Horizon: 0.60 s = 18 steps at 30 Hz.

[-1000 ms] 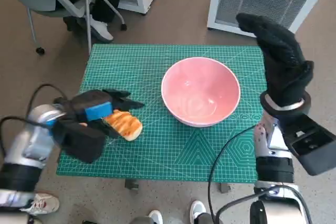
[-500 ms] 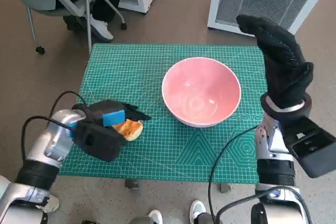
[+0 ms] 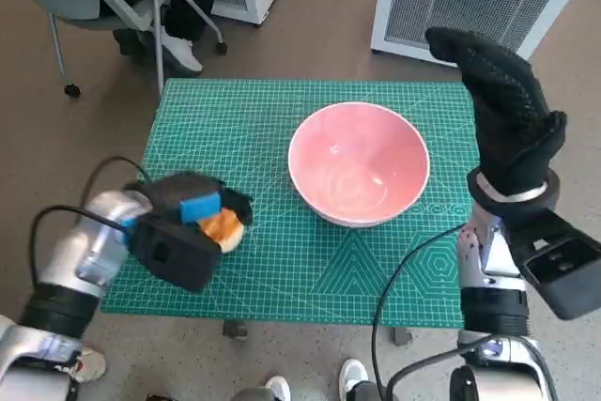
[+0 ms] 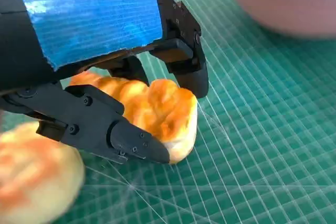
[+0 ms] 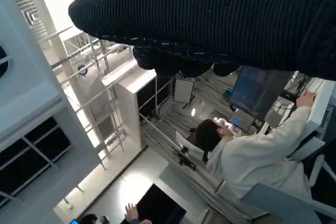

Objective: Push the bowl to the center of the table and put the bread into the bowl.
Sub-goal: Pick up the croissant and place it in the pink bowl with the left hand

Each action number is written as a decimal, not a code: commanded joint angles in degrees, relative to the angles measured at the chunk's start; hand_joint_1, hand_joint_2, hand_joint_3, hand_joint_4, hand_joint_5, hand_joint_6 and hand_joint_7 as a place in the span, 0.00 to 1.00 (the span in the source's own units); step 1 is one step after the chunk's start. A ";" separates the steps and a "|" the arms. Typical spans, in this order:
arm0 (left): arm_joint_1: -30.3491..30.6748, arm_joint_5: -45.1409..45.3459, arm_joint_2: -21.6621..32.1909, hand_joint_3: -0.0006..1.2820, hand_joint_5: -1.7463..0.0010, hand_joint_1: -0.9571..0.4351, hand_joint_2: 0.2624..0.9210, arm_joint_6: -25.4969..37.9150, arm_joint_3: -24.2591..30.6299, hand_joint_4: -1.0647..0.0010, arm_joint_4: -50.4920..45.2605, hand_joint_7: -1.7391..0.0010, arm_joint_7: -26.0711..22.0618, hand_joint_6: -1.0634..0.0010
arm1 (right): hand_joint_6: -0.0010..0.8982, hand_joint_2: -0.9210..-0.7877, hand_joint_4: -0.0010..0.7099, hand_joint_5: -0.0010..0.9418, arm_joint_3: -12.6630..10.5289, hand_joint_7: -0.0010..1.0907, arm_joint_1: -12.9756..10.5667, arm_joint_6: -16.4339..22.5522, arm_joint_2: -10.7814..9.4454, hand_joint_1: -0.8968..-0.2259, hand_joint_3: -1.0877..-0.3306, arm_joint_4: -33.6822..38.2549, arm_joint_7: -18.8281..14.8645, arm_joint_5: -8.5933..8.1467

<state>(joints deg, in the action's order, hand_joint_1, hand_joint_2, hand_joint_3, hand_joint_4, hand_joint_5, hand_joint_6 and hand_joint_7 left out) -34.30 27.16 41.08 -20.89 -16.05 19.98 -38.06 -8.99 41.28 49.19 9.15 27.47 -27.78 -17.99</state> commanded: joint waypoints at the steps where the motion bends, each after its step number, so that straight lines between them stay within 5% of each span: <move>1: -3.39 -5.17 1.34 0.05 0.30 0.69 1.00 0.81 4.84 0.43 -6.92 0.36 -0.70 0.34 | 0.00 0.00 0.00 0.47 0.04 0.59 -1.57 -0.92 0.36 0.51 0.30 -0.16 -0.38 -0.51; 10: -11.92 -12.07 -1.67 0.07 0.29 0.69 1.00 -5.25 9.43 0.46 -9.53 0.34 3.15 0.36 | 0.00 0.00 0.00 0.47 0.24 0.59 -1.77 -1.47 0.01 0.52 0.31 -0.96 -0.23 -0.54; 18: -22.24 -8.66 -7.21 0.08 0.31 0.69 1.00 -12.80 6.67 0.46 -3.67 0.31 9.20 0.37 | 0.00 0.00 0.00 0.47 0.27 0.59 -1.91 -1.69 -0.59 0.51 0.32 -1.52 -0.09 -0.91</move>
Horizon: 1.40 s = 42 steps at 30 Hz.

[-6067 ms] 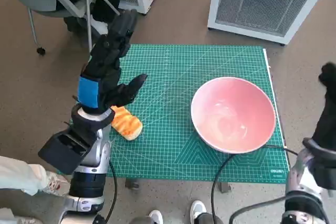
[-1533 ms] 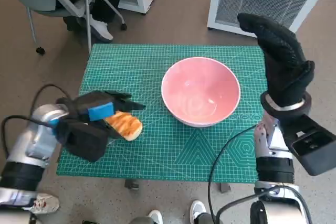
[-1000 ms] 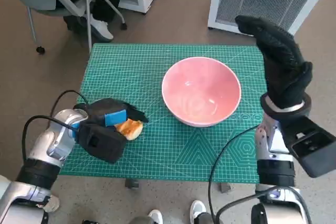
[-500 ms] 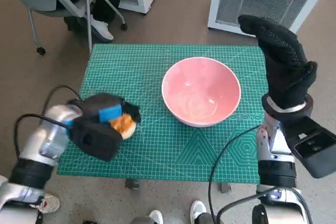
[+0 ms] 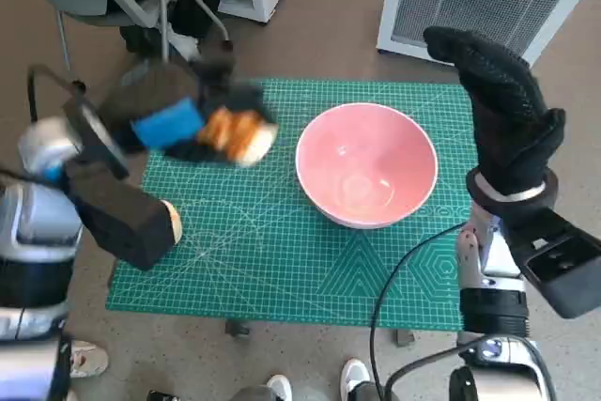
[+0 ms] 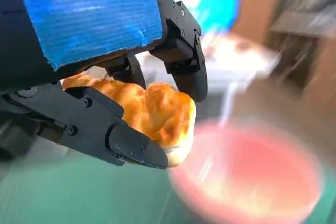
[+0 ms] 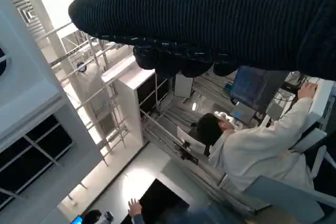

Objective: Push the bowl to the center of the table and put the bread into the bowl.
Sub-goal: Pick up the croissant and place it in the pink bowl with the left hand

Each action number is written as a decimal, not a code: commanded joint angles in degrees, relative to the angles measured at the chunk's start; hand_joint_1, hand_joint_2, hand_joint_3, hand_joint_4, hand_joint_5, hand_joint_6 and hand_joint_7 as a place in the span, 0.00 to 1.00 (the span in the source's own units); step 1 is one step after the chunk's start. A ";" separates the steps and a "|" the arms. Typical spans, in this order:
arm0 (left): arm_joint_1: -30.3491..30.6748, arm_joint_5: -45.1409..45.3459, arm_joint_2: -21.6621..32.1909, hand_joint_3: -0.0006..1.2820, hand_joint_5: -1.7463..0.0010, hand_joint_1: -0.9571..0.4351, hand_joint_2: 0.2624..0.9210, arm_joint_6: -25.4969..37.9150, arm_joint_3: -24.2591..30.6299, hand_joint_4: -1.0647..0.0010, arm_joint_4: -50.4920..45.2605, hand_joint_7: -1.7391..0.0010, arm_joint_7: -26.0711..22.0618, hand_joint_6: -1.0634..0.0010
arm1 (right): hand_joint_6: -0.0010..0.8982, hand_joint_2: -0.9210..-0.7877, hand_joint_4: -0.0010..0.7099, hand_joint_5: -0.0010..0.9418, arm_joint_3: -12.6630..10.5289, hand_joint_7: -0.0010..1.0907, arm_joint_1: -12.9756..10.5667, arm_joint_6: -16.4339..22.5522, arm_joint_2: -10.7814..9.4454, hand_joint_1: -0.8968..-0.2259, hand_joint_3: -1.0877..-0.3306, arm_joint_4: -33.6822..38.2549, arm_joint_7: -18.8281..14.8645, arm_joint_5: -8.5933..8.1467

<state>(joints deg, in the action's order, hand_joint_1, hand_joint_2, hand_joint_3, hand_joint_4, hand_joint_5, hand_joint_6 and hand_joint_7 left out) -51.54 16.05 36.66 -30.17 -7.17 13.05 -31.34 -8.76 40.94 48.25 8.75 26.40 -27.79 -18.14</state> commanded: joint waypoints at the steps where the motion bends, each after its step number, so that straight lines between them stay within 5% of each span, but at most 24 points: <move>1: -6.47 2.97 -3.78 0.08 0.31 0.69 1.00 -4.49 -2.94 0.46 4.67 0.31 3.01 0.37 | 0.00 0.00 0.00 0.47 0.08 0.59 -1.60 -0.84 -0.25 0.51 0.32 -0.62 -0.13 -0.92; 12: -16.94 8.20 -13.43 0.04 0.37 0.69 1.00 -6.67 -10.98 0.41 21.67 0.32 3.99 0.31 | 0.00 0.00 0.00 0.47 0.29 0.59 -1.86 -0.74 -0.76 0.49 0.34 -1.25 -0.32 -1.42; 24: -19.73 16.57 -19.89 0.06 0.35 0.69 1.00 -3.20 -17.68 0.37 36.15 0.31 8.98 0.40 | 0.00 0.00 0.00 0.47 0.20 0.57 -2.79 -1.01 -0.42 0.49 0.35 -2.68 -0.35 -1.96; 28: -19.80 17.11 -21.16 0.10 0.29 0.69 1.00 -0.87 -18.86 0.45 39.53 0.28 7.05 0.45 | 0.00 0.00 0.00 0.47 0.00 0.57 -3.16 -1.00 -0.17 0.49 0.35 -3.01 -0.44 -2.33; 31: -19.62 16.34 -21.95 0.07 0.73 0.65 0.94 1.94 -19.25 0.63 41.42 0.64 2.91 0.60 | 0.00 0.00 0.00 0.47 -0.20 0.57 -3.39 -0.93 -0.08 0.50 0.35 -3.04 -0.49 -2.56; 33: -19.41 15.73 -22.00 0.04 0.89 0.63 0.90 3.75 -19.24 0.79 41.30 0.82 0.02 0.70 | 0.00 0.00 0.00 0.47 -0.32 0.57 -3.45 -0.81 -0.06 0.50 0.36 -2.98 -0.33 -2.46; 37: -18.93 13.79 -21.75 0.01 0.97 0.57 0.86 6.39 -18.18 0.94 39.75 0.93 -4.84 0.79 | 0.00 0.00 0.00 0.47 -0.46 0.57 -3.55 -0.69 -0.07 0.50 0.36 -3.04 -0.13 -2.38; 42: -16.60 12.54 -19.62 0.00 1.00 0.52 0.84 7.09 -17.09 0.99 34.40 0.96 -5.88 0.82 | 0.00 0.00 0.00 0.47 -0.45 0.57 -3.56 -0.52 -0.30 0.50 0.37 -3.04 0.11 -2.11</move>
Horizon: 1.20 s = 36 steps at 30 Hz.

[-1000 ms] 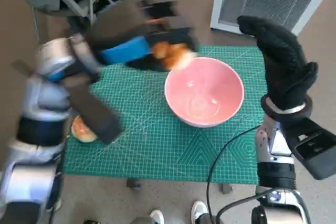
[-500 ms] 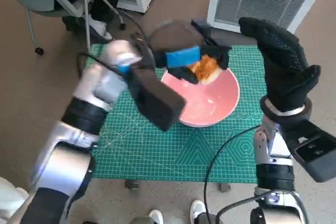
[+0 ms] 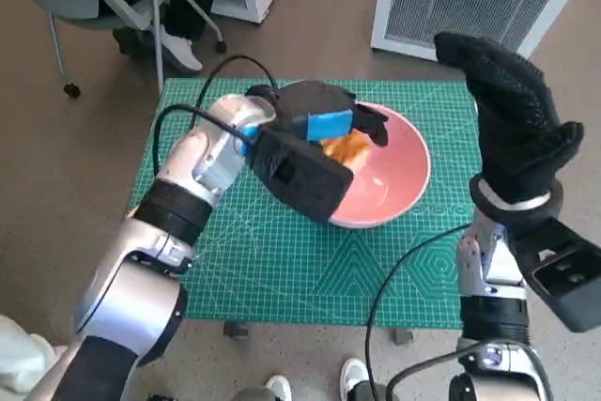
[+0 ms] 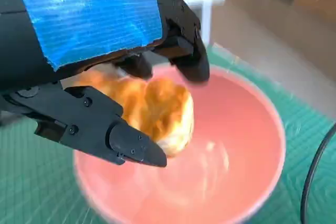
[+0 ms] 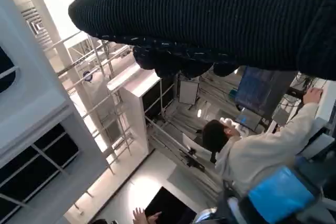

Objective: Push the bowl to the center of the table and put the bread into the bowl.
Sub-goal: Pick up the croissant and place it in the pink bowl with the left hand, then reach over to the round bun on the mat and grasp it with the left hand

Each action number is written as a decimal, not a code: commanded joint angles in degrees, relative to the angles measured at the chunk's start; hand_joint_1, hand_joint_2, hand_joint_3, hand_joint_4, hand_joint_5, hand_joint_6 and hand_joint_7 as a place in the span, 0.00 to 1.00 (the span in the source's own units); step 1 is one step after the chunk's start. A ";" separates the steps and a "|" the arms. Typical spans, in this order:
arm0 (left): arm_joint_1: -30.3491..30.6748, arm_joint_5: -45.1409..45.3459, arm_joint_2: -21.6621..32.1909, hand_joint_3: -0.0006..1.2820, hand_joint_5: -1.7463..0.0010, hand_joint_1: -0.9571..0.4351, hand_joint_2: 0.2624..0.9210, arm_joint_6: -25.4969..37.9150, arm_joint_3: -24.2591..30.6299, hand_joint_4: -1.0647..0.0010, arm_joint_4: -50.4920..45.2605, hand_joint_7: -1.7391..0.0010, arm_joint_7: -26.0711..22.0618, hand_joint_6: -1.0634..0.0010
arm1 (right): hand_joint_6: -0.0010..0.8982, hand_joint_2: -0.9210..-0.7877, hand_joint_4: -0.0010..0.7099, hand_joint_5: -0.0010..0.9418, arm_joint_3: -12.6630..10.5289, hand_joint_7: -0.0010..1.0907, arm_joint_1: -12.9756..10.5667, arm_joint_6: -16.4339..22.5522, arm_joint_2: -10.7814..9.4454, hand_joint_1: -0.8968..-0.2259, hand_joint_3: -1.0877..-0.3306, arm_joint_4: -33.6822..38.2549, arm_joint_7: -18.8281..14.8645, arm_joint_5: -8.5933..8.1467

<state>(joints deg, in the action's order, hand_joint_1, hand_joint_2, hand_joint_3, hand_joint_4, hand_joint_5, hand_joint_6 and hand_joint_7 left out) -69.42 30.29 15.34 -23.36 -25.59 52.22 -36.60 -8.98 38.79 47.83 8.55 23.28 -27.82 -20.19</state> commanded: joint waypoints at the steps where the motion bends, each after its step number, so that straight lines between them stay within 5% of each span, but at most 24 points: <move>1: 1.94 -1.75 2.28 0.00 1.00 0.51 0.84 0.05 1.53 0.99 -6.10 0.97 -0.35 0.83 | 0.00 0.00 0.00 0.47 -0.20 0.57 -1.39 -0.07 -0.17 0.50 0.37 0.12 0.20 0.00; 7: 6.77 -4.90 7.15 0.00 1.00 0.48 0.85 -0.66 5.12 1.00 -16.69 0.97 -0.61 0.84 | 0.00 0.00 0.00 0.47 -0.08 0.57 -1.19 0.05 -0.49 0.51 0.37 0.44 0.58 0.49; 16: 18.45 -16.16 19.74 0.00 0.99 0.49 0.83 0.73 15.91 0.98 -37.94 0.97 -7.02 0.80 | 0.00 0.00 0.00 0.47 0.49 0.57 -2.01 -0.18 -1.07 0.51 0.36 -0.92 1.21 0.90; 28: 37.76 -23.72 34.36 0.00 0.99 0.47 0.86 1.02 29.61 0.92 -49.31 0.97 -8.64 0.76 | 0.00 0.00 0.00 0.46 1.24 0.58 -2.70 -1.24 -1.66 0.51 0.35 -2.77 1.61 0.78; 36: 49.73 -23.43 39.34 0.00 0.99 0.50 0.85 1.28 35.12 0.89 -51.82 0.97 -7.90 0.73 | 0.00 0.00 0.00 0.46 1.51 0.60 -2.19 -1.99 -1.72 0.49 0.35 -2.32 1.15 0.28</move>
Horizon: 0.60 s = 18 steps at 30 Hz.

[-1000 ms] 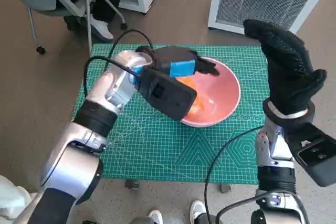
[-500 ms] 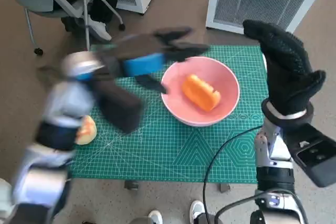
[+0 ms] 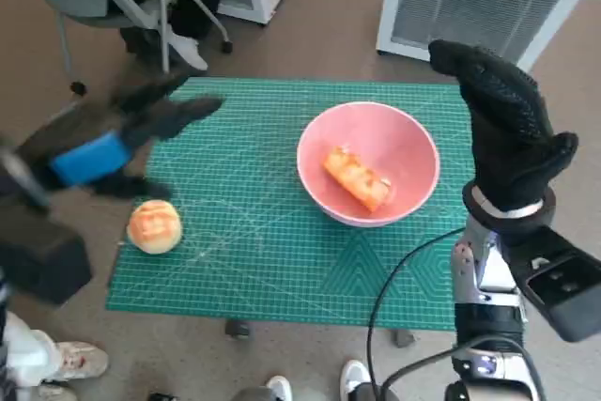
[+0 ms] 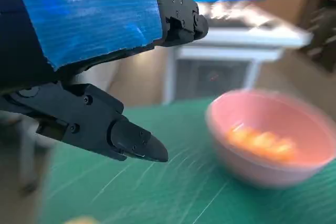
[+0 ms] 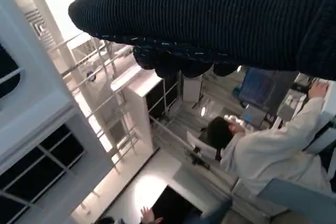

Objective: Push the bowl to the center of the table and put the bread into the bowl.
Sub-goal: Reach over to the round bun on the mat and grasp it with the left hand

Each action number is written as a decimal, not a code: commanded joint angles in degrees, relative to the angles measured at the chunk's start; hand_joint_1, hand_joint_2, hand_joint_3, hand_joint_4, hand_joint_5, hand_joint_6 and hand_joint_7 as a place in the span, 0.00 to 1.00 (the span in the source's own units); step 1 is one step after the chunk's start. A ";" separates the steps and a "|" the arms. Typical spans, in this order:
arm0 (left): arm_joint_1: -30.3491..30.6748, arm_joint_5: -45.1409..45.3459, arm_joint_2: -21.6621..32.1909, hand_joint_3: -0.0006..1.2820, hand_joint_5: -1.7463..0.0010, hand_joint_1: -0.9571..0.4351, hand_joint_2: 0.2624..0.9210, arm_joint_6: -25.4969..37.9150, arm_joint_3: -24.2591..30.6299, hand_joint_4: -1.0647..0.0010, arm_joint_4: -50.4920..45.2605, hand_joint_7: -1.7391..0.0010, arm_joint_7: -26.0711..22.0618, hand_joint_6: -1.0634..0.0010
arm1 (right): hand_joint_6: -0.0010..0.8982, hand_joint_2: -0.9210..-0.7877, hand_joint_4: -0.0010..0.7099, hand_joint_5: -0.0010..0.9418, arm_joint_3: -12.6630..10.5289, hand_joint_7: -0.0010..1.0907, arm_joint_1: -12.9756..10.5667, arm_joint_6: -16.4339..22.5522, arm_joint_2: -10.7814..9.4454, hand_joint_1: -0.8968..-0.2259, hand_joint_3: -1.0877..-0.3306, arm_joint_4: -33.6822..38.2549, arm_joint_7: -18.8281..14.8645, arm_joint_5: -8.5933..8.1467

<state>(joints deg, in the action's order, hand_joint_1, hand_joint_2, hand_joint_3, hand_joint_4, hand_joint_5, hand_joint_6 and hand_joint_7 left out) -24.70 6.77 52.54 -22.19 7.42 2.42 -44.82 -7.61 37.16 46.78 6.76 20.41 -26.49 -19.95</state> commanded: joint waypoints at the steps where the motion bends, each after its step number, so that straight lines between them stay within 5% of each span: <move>1: 6.10 0.34 2.40 0.00 0.99 0.50 0.85 0.24 2.46 0.89 -2.30 0.97 0.57 0.73 | 0.00 0.00 0.00 0.46 0.11 0.60 -0.47 -1.04 0.10 0.50 0.35 0.65 -0.29 -0.08; 10: 14.43 1.72 3.05 0.00 0.99 0.51 0.85 7.63 4.38 0.86 -6.33 0.98 1.52 0.72 | 0.00 0.00 0.00 0.46 0.43 0.60 0.25 -1.58 -0.08 0.53 0.34 1.67 -1.14 -0.48; 18: 15.80 3.19 1.54 0.00 0.99 0.54 0.85 15.63 1.23 0.78 -8.10 0.98 1.37 0.67 | 0.00 0.00 0.00 0.46 0.36 0.59 0.92 -2.09 0.21 0.52 0.33 2.52 -2.68 -1.31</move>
<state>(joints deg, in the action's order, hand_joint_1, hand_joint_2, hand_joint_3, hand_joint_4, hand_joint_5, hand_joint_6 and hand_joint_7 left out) -9.31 9.08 54.68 -8.59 10.21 -4.93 -43.83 -7.23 37.93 45.49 6.62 22.10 -28.21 -20.40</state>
